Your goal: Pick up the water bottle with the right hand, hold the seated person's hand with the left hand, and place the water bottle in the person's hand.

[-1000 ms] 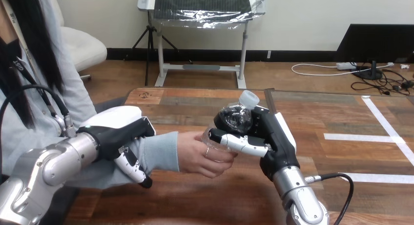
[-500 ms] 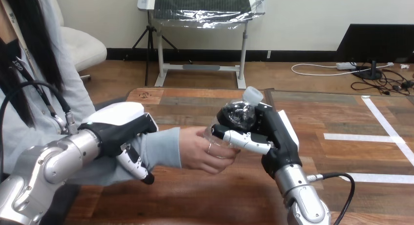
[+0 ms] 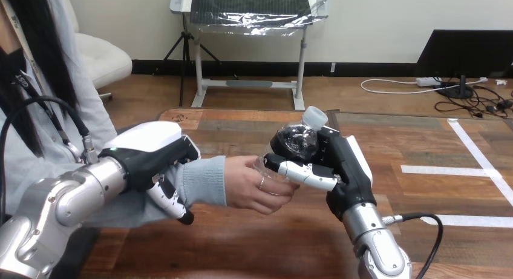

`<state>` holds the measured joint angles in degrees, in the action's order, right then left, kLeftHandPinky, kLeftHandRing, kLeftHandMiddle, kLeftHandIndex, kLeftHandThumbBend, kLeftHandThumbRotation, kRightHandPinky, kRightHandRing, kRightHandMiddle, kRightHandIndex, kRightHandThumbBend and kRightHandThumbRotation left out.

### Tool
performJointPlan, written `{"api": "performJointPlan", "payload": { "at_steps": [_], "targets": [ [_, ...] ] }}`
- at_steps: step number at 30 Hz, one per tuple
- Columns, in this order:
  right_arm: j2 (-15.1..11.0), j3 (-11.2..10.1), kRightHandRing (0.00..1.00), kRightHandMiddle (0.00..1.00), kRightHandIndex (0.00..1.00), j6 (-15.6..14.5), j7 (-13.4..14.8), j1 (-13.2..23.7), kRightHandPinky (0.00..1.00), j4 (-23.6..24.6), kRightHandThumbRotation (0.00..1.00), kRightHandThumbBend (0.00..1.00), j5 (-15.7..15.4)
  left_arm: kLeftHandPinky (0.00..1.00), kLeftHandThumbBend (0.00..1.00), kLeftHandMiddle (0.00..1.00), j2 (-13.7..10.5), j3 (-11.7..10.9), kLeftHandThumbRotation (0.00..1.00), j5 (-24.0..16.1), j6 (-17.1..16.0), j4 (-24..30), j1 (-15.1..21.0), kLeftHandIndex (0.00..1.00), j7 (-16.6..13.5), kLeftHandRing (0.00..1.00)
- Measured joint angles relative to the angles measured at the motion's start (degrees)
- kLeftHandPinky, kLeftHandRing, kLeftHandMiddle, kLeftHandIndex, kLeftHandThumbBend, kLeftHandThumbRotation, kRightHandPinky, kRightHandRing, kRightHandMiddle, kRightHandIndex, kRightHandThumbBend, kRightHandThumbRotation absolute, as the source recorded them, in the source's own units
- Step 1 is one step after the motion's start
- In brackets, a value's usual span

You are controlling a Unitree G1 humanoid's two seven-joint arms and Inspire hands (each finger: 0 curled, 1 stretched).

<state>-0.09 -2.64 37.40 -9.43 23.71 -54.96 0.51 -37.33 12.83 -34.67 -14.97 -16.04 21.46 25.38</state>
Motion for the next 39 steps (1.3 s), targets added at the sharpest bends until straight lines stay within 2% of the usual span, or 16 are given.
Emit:
{"api": "performJointPlan", "payload": {
  "at_steps": [6, 8, 17, 28, 39],
  "targets": [
    [-0.3, 0.2, 0.59, 0.67, 0.67, 0.0, 1.3, 0.0, 0.50, 0.0, 0.02, 0.78, -1.5, 0.47, 0.93, 0.58, 0.0, 0.0, 0.19, 0.0, 0.0, 0.8, 0.0, 0.62, -0.4, 0.52],
    [-0.3, 0.2, 0.64, 0.70, 0.71, -0.1, 1.5, 0.0, 0.56, 0.0, 0.05, 0.78, -1.7, 0.53, 0.95, 0.63, 0.0, 0.0, 0.23, 0.0, 0.0, 1.2, 0.0, 0.68, -0.5, 0.58],
    [-0.4, 0.5, 0.74, 0.76, 0.78, -0.3, 1.7, 0.0, 0.71, 0.0, 0.16, 0.79, -2.4, 0.65, 0.99, 0.75, -0.1, -0.3, 0.32, 0.2, 0.2, 3.3, -0.1, 0.81, -1.4, 0.70],
    [-0.4, 0.6, 0.81, 0.80, 0.81, -1.4, 2.3, 0.0, 0.79, 0.1, 0.31, 0.82, -2.8, 0.79, 1.00, 0.84, -0.2, -0.7, 0.40, 0.1, 0.5, 5.1, -0.8, 0.89, -3.8, 0.80],
    [-0.6, 0.8, 0.83, 0.81, 0.85, -2.4, 2.4, 0.0, 0.81, 0.1, 0.46, 0.84, -3.5, 0.84, 1.00, 0.90, -0.7, -1.1, 0.47, 0.4, 0.5, 5.2, -2.7, 0.94, -5.4, 0.88]
  ]
}}
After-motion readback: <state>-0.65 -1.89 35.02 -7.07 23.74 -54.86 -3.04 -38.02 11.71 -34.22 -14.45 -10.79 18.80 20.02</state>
